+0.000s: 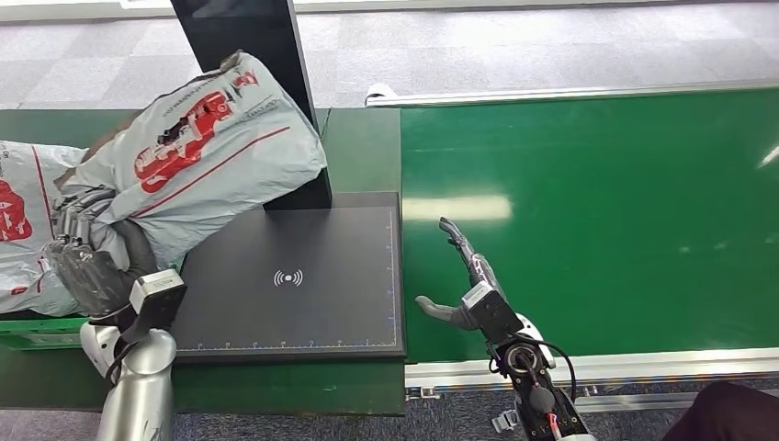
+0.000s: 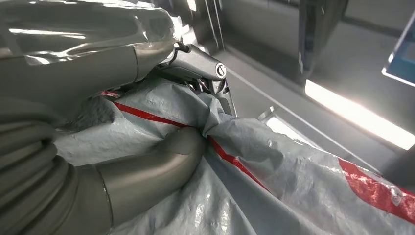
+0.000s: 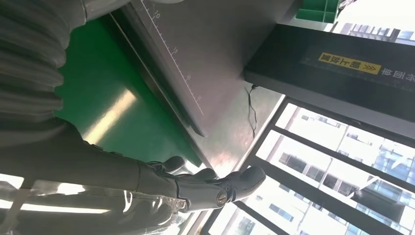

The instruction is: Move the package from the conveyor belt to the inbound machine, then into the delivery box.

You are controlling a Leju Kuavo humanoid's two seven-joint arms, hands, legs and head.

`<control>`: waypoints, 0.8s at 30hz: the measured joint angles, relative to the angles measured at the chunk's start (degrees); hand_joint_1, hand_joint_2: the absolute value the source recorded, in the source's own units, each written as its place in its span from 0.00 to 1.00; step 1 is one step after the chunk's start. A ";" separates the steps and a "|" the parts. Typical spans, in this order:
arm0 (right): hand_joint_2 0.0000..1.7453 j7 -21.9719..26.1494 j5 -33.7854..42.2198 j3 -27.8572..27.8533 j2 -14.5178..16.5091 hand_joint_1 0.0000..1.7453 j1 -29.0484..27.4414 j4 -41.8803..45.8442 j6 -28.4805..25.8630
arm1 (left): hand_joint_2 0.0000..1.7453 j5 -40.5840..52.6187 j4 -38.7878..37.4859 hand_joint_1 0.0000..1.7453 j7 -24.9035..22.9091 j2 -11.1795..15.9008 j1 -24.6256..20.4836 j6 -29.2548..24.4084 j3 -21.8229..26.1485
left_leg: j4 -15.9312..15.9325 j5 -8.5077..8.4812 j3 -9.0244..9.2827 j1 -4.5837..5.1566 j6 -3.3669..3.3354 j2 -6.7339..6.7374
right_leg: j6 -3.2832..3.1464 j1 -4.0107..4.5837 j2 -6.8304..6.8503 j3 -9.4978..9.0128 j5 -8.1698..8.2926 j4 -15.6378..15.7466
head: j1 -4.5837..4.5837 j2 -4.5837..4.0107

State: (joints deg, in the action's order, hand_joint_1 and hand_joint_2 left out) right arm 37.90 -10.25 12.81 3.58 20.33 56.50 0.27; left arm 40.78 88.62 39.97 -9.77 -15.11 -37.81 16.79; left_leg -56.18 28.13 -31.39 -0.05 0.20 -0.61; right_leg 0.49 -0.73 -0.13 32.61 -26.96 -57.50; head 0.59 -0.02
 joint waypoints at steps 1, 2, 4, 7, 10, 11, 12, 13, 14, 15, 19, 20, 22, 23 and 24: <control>1.00 0.00 -0.04 0.00 0.00 0.00 -0.09 0.05 -0.16 | 1.00 0.91 0.24 1.00 0.01 -0.02 -0.40 0.01 1.99 | 0.00 0.00 0.00 0.00 0.00 0.01 | 0.00 0.00 0.00 0.00 0.00 0.00 | 0.00 0.00; 1.00 -0.01 -0.08 0.00 0.00 0.00 -0.21 0.12 -0.30 | 1.00 1.74 0.34 1.00 0.01 -0.02 -0.87 0.01 4.17 | 0.00 0.00 0.00 -0.01 0.00 0.02 | 0.00 0.00 -0.01 0.00 0.00 0.00 | 0.00 0.00; 1.00 -0.02 -0.11 0.00 -0.03 0.00 -0.53 0.31 -0.40 | 1.00 2.67 0.29 1.00 0.01 0.16 -1.80 0.02 8.23 | 0.00 0.00 0.00 -0.01 0.00 0.03 | 0.00 0.00 -0.03 0.01 0.00 0.00 | 0.01 0.00; 1.00 -0.31 -0.28 0.00 -0.15 0.00 -1.11 0.89 -0.49 | 1.00 7.60 -0.97 1.00 -0.19 0.77 -3.73 0.02 13.73 | 0.00 0.00 -0.03 -0.01 0.00 -0.02 | 0.00 -0.01 -0.01 0.02 0.00 0.00 | -0.01 0.00; 1.00 -0.99 -0.92 -0.05 -0.24 0.00 -1.78 1.90 -0.58 | 1.00 20.60 -5.38 1.00 -4.21 2.22 -6.77 0.02 21.42 | 0.00 0.01 -0.01 0.00 0.01 0.11 | -0.01 -0.01 -0.14 0.05 0.01 0.00 | -0.01 0.00; 1.00 -1.31 -1.18 -0.11 -0.30 0.00 -2.03 2.26 -0.59 | 1.00 26.37 -7.94 1.00 -8.47 3.23 -7.68 0.05 23.71 | 0.00 0.01 0.01 0.00 0.02 0.18 | -0.02 -0.01 -0.22 0.08 0.02 0.00 | -0.01 0.00; 1.00 -1.62 -1.49 -0.19 -0.38 0.00 -2.26 2.62 -0.58 | 1.00 32.12 -11.16 1.00 -14.35 4.51 -8.44 0.19 25.30 | 0.00 0.02 0.02 0.00 0.03 0.24 | -0.04 -0.01 -0.29 0.12 0.03 0.00 | 0.01 0.00; 1.00 -1.90 -1.77 -0.29 -0.46 0.00 -2.44 2.95 -0.52 | 1.00 37.22 -14.80 1.00 -21.04 6.00 -9.02 0.53 26.12 | 0.00 0.02 0.03 0.00 0.04 0.27 | -0.05 0.01 -0.32 0.15 0.04 0.00 | 0.02 0.00; 1.00 -2.14 -2.05 -0.43 -0.56 0.00 -2.55 3.21 -0.38 | 1.00 41.16 -18.63 1.00 -27.65 7.61 -9.41 1.16 26.17 | 0.00 0.02 0.03 -0.02 0.04 0.29 | -0.06 0.02 -0.33 0.16 0.05 -0.01 | 0.02 0.01; 1.00 -2.29 -2.32 -0.63 -0.66 0.00 -2.60 3.39 -0.16 | 1.00 43.66 -22.21 1.00 -33.10 9.05 -9.63 2.08 25.56 | 0.00 0.02 0.02 -0.03 0.05 0.29 | -0.07 0.04 -0.33 0.17 0.05 -0.01 | 0.02 0.01; 1.00 -2.47 -3.40 -1.52 -0.90 0.00 -2.48 3.58 0.99 | 1.00 44.98 -31.48 1.00 -43.48 12.73 -9.70 8.97 20.93 | 0.01 0.01 -0.01 -0.02 0.05 0.23 | -0.07 0.00 -0.29 0.09 0.05 -0.02 | -0.01 0.00; 1.00 -2.50 -3.69 -1.71 -0.95 0.00 -2.39 3.58 1.33 | 1.00 44.69 -32.58 1.00 -45.08 13.29 -9.74 11.99 19.49 | 0.03 0.01 0.04 0.02 0.05 0.14 | -0.04 -0.06 -0.21 0.03 0.02 -0.02 | -0.01 0.00; 1.00 -2.64 -4.23 -2.02 -0.99 0.00 -2.06 3.57 1.96 | 1.00 44.68 -34.35 1.00 -48.19 14.36 -10.24 18.45 16.58 | 0.10 0.03 0.28 0.16 0.03 -0.17 | 0.01 -0.21 0.07 -0.25 -0.10 0.00 | 0.01 0.00; 1.00 -2.74 -4.45 -2.13 -0.98 0.00 -1.79 3.56 2.21 | 1.00 44.71 -35.20 1.00 -49.38 14.87 -10.59 21.07 15.22 | 0.15 0.05 0.43 0.22 0.02 -0.31 | 0.02 -0.25 0.21 -0.43 -0.18 0.00 | 0.02 0.00; 1.00 -2.83 -4.57 -2.21 -0.95 0.00 -1.50 3.56 2.38 | 1.00 44.72 -36.02 0.99 -50.11 15.38 -10.93 22.76 14.11 | 0.21 0.06 0.59 0.26 0.02 -0.39 | 0.01 -0.27 0.30 -0.60 -0.23 0.01 | 0.02 0.00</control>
State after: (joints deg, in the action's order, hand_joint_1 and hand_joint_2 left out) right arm 35.07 -14.82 10.60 2.64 18.83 60.06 2.64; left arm 85.50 52.61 -10.14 5.61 -26.04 -15.05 30.90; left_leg -55.97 28.19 -30.80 0.20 0.23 -1.01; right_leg 0.49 -0.99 0.17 32.01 -27.19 -57.49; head 0.61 -0.02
